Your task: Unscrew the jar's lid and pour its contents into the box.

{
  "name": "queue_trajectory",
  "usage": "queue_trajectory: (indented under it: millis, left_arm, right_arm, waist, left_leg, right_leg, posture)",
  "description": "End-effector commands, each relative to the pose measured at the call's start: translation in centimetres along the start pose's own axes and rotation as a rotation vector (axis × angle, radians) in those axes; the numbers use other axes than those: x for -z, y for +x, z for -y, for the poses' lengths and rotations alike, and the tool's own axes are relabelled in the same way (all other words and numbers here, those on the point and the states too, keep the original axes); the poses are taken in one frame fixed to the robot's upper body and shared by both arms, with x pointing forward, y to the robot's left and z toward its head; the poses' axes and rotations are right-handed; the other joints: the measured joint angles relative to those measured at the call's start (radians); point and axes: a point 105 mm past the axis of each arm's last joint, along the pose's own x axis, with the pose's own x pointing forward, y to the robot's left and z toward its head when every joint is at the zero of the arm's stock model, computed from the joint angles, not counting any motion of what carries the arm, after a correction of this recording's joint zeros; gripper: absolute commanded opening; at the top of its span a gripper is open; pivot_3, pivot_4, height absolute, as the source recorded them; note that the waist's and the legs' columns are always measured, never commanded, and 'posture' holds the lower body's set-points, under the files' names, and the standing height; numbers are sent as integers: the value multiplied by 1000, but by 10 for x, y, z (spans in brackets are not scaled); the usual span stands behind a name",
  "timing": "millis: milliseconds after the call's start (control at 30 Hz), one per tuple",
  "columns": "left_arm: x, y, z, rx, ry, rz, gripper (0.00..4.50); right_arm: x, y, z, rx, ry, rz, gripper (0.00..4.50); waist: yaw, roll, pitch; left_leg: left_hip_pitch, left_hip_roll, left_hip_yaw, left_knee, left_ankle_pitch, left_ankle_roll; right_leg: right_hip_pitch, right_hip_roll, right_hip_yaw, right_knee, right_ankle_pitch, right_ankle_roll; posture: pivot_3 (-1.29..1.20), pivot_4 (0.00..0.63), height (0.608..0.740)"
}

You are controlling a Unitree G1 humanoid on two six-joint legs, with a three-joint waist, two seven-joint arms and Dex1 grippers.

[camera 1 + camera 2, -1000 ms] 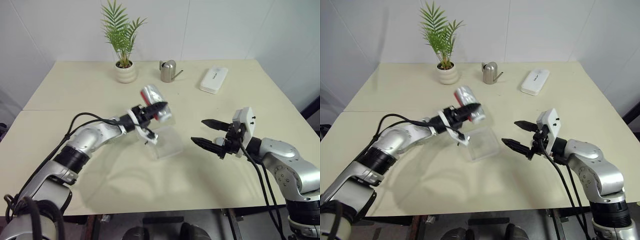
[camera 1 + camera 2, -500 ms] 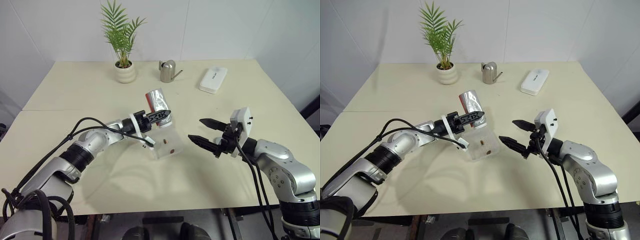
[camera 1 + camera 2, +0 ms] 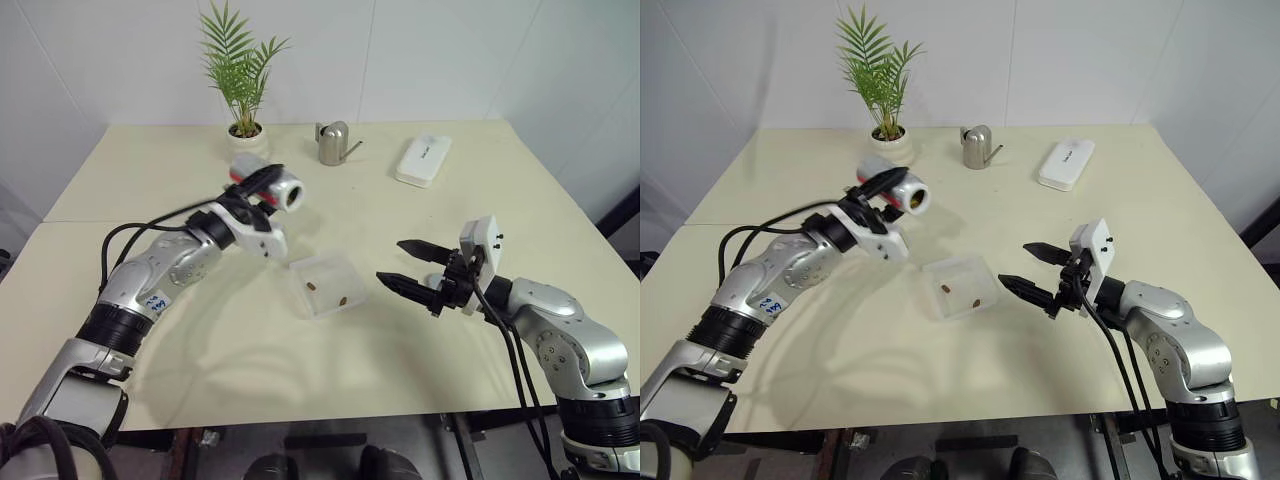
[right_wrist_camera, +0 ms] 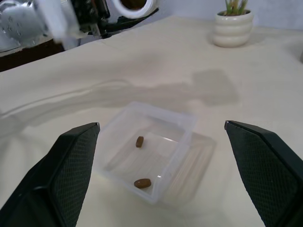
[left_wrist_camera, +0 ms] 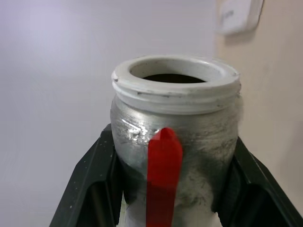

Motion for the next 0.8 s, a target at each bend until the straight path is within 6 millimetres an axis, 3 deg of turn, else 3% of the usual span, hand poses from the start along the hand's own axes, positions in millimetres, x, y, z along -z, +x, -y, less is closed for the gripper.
queue_trajectory:
  millis: [33,233,467,733,800]
  left_arm:
    - [43,-18,-17,-78,-514,-220,2005]
    - [89,-61,-14,-245,-1114,-415,2005]
    - [129,-119,-9,-392,-1076,-538,2005]
    - [146,-153,6,-454,-1082,-553,2005]
    - [147,-156,11,-460,-1128,-544,2721]
  right_arm:
    - [-12,0,0,-33,-65,15,4455]
    - [-11,-2,4,-41,-91,1,4455]
    - [-8,-1,-1,-97,-155,-10,4455]
    - [-7,-1,-2,-117,-162,-15,4455]
    - [-8,0,-2,-119,-163,-13,4500]
  waist:
    - [-5,0,0]
    - [-19,-1,0]
    - [-22,-2,-1]
    - [-19,-4,-2]
    - [-20,-4,-2]
  left_leg:
    - [0,0,0,0,0,0]
    - [0,0,-1,1,0,0]
    - [1,0,-1,0,-1,-2]
    - [2,0,-1,0,-3,-3]
    - [2,0,0,0,-3,-2]
  right_leg:
    - [0,0,0,0,0,0]
    - [1,1,1,0,1,0]
    - [2,2,1,-1,1,0]
    - [2,1,2,-2,1,0]
    - [2,1,2,-2,1,0]
  posture:
    - [0,150,740]
    - [0,150,740]
    - [0,150,740]
    - [0,150,740]
    - [0,150,740]
